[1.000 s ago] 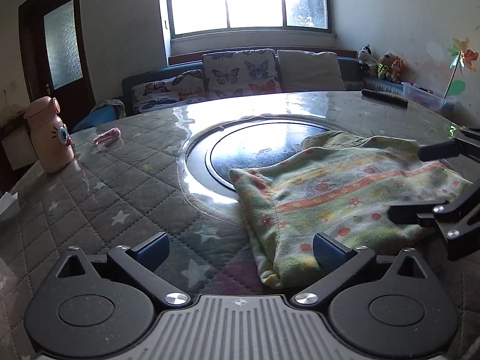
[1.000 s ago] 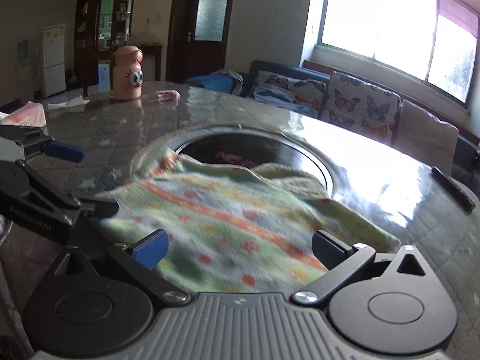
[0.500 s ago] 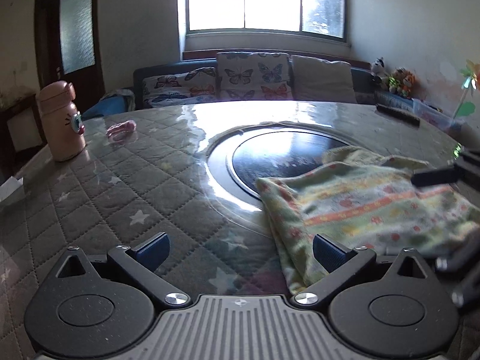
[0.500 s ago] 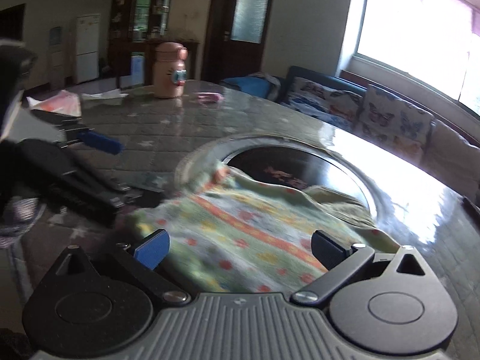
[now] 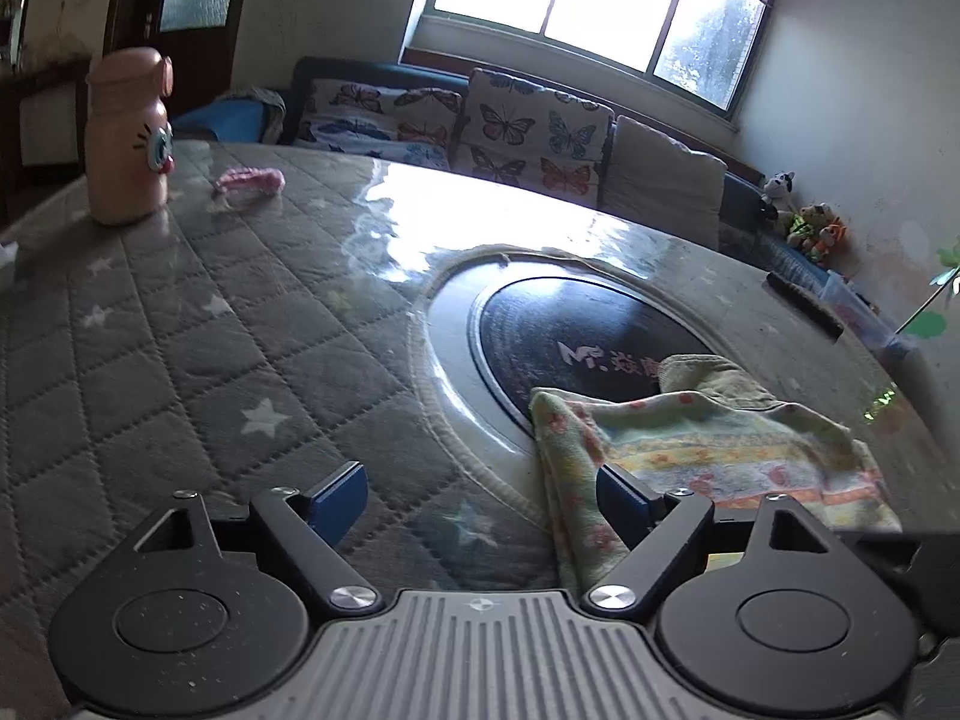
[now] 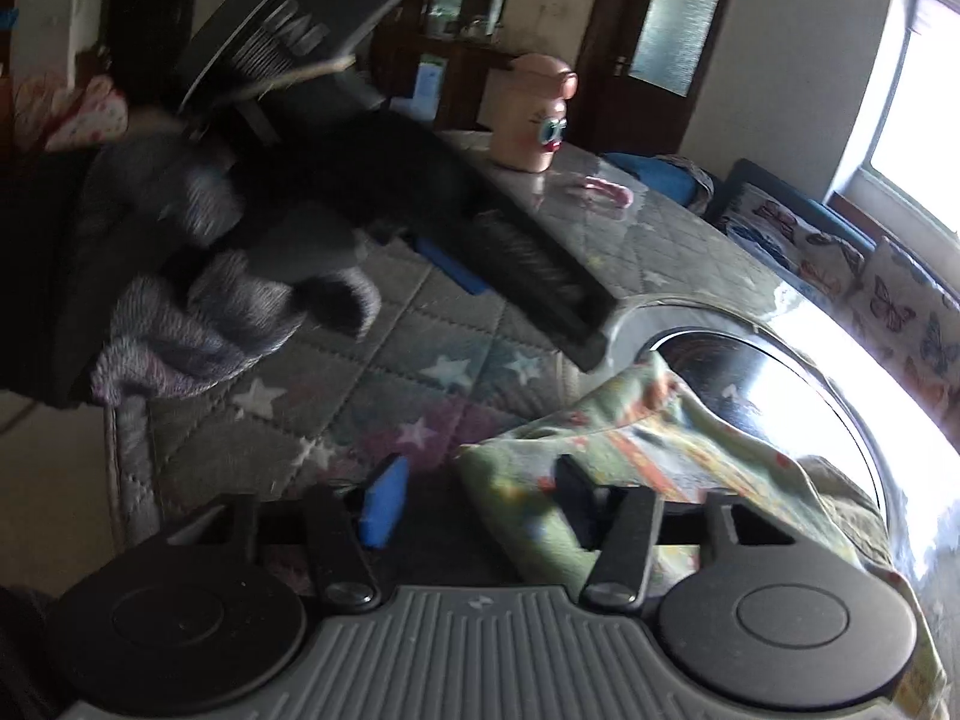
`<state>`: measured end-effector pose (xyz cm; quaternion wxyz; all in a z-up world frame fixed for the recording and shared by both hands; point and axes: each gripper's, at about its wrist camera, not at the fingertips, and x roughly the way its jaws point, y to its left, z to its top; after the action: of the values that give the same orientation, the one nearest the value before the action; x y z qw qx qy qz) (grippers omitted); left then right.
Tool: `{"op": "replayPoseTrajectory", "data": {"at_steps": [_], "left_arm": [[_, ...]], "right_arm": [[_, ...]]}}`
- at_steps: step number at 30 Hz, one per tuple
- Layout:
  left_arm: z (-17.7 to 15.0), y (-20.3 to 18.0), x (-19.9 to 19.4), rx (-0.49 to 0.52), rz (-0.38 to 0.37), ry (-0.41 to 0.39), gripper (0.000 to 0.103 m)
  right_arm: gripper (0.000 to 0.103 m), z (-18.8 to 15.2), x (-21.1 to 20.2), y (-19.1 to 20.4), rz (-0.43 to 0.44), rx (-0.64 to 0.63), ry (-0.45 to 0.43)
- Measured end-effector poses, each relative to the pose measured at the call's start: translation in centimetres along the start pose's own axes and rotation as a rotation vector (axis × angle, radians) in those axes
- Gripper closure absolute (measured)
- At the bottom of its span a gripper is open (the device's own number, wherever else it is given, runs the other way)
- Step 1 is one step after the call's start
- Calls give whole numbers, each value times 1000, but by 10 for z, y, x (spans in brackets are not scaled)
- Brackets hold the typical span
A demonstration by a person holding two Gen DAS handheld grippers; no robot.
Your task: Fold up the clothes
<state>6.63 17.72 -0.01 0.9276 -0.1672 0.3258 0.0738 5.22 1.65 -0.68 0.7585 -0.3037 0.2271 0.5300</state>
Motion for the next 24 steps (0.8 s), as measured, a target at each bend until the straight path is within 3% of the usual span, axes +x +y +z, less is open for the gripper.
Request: {"op": "replayPoseTrajectory", "data": {"at_steps": [2, 4, 7, 14, 19, 21, 24], "left_arm": [[0, -1, 2, -18, -27, 14, 18], [0, -4, 3, -39, -62, 31, 18], [1, -6, 5, -81, -113, 59, 18], [4, -10, 13, -195, -208, 131, 19], [5, -16, 27, -270, -260, 184, 37], [4, -17, 31, -295, -270, 195, 57], [3, -15, 36, -331, -275, 201, 77]], "right_arm": [[64, -1, 1, 3, -7, -11, -2], [85, -2, -1, 3, -26, -5, -9], [94, -3, -9, -6, -10, 64, -34], [95, -6, -32, -21, -10, 162, -111], [96, -13, -50, -31, -8, 212, -154], [96, -17, -57, -34, -8, 224, -167], [96, -22, -61, -35, -1, 230, -169]]}}
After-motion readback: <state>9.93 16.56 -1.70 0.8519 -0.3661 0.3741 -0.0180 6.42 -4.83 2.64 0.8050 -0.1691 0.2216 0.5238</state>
